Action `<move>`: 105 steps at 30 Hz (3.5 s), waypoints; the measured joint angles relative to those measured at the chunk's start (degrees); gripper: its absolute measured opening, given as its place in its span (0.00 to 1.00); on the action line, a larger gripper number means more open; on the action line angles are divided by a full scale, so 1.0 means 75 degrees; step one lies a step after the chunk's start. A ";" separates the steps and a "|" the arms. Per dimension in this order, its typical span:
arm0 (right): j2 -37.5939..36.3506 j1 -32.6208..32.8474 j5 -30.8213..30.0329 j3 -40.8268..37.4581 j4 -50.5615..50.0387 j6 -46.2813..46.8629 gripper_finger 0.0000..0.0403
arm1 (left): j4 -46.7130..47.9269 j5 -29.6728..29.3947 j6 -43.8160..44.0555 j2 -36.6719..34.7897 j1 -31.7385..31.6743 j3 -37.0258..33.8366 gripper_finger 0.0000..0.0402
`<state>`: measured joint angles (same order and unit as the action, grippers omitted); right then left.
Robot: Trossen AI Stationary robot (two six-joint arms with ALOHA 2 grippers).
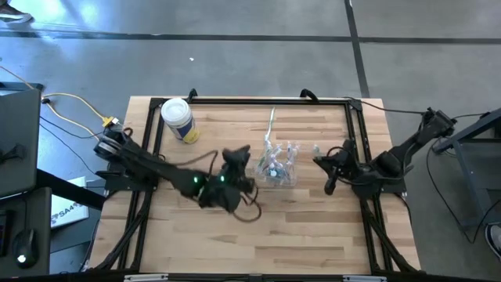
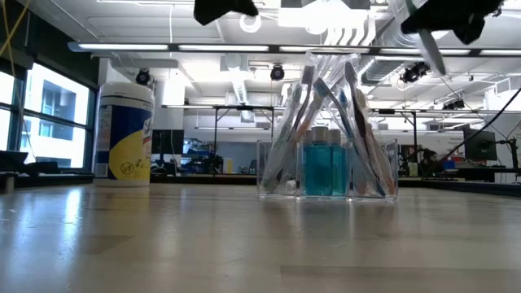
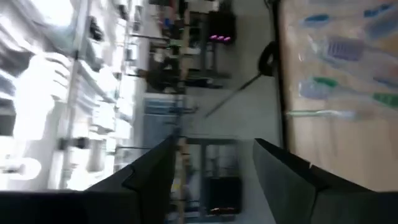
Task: Pick & Place toothbrushing station
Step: Put the left green toothbrush into the right section of the transparent organizer, then put the green toothbrush into the left section of the transparent organizer
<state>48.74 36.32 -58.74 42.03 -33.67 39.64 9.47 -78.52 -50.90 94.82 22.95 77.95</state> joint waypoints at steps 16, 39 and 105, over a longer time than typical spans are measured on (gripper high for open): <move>-0.0225 -0.1475 0.2637 -0.4487 1.0469 -0.4288 0.04 | 0.4209 0.8961 0.5157 -0.1676 -0.3345 -0.0009 0.53; 0.3695 -0.3056 0.4027 -0.5066 1.4769 -0.4089 0.04 | 0.4205 1.0404 0.4834 -0.1652 -0.4411 -0.0009 0.53; 0.6188 -0.2796 0.3854 -0.5031 1.5540 -0.2389 0.55 | 0.4593 1.0418 0.5177 -0.1643 -0.4408 -0.0003 0.53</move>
<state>95.15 15.35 -29.83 4.29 82.88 21.72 43.92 -0.38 -12.08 82.50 -10.11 77.93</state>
